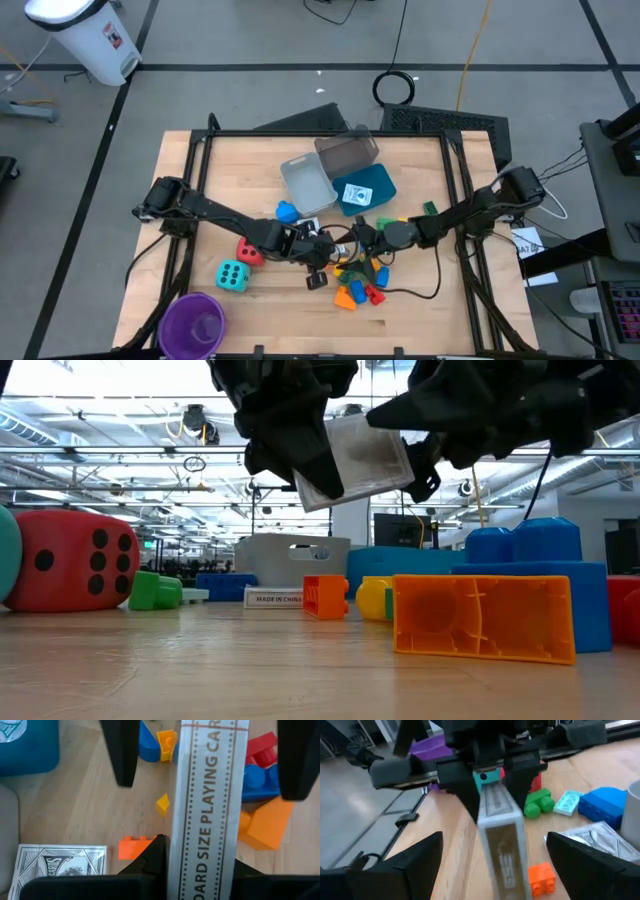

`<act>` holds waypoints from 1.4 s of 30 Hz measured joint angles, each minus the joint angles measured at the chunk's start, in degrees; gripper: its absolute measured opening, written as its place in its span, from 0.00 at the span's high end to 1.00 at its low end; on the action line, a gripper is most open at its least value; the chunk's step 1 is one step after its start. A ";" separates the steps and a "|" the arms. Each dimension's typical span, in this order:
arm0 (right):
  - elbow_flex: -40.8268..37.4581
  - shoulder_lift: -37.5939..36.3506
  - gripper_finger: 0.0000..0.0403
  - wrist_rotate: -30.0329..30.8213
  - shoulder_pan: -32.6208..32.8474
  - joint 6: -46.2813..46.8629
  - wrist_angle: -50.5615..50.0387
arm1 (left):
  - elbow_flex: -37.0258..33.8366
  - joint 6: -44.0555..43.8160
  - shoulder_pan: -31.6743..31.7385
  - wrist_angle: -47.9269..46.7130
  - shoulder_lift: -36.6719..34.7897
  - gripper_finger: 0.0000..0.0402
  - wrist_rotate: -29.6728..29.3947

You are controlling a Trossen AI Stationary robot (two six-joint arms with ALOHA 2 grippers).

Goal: Pick & Place Toys
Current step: Put the brown deck of cards into the blue bin

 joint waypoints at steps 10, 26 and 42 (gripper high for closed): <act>0.41 -0.28 0.76 -0.11 -0.44 -2.54 -2.99 | 0.00 0.02 -0.02 0.13 0.00 0.78 -0.42; 0.68 -10.92 0.93 -5.13 -6.20 -1.26 -13.87 | -1.62 -0.84 -3.19 -3.31 -8.41 0.76 -11.66; 4.17 -22.14 0.93 -21.41 -28.85 2.40 -44.86 | -7.98 -1.24 -1.41 -0.65 -11.63 0.63 -20.21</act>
